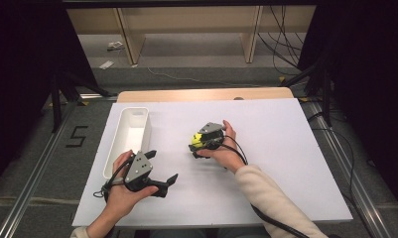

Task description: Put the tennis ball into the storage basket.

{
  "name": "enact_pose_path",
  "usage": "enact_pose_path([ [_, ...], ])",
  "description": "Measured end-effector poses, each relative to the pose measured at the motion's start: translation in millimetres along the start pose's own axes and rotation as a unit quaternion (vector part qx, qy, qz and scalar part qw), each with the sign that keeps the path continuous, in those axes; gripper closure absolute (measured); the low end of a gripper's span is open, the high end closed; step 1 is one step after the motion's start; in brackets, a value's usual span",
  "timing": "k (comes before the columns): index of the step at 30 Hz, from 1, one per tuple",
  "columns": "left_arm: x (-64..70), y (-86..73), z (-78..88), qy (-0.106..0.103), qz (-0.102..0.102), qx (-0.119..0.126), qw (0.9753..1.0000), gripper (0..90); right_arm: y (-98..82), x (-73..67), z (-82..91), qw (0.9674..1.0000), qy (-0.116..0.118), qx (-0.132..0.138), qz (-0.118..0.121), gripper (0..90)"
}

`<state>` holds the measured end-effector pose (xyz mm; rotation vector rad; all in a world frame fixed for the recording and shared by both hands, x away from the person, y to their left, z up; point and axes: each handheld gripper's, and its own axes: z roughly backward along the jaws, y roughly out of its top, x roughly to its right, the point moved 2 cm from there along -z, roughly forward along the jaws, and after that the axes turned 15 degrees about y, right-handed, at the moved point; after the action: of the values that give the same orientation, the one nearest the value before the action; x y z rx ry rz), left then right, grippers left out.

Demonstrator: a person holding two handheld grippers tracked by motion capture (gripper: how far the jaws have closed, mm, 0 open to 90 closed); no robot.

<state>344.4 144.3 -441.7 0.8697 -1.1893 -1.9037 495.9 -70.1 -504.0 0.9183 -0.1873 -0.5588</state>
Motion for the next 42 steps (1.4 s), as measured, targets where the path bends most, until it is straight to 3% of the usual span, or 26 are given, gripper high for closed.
enact_pose_path([
  [12,-0.5,0.2,0.6,0.001,0.001,0.001,1.0,0.0,-0.4,-1.8,-6.7,0.9998,-0.016,-0.008,-0.008,26.6],
  [18,-0.3,0.2,0.3,0.0,0.0,0.001,1.0,0.0,-0.5,-1.0,-4.9,0.9997,-0.018,0.0,-0.017,27.2],
  [22,-0.6,0.3,0.3,0.001,0.001,0.001,1.0,0.0,4.2,-1.3,1.4,0.9994,-0.019,0.019,-0.02,27.3],
  [42,0.7,0.5,-0.1,0.0,0.001,0.001,1.0,0.0,22.6,-21.1,21.2,0.9984,0.013,0.054,-0.012,27.4],
])
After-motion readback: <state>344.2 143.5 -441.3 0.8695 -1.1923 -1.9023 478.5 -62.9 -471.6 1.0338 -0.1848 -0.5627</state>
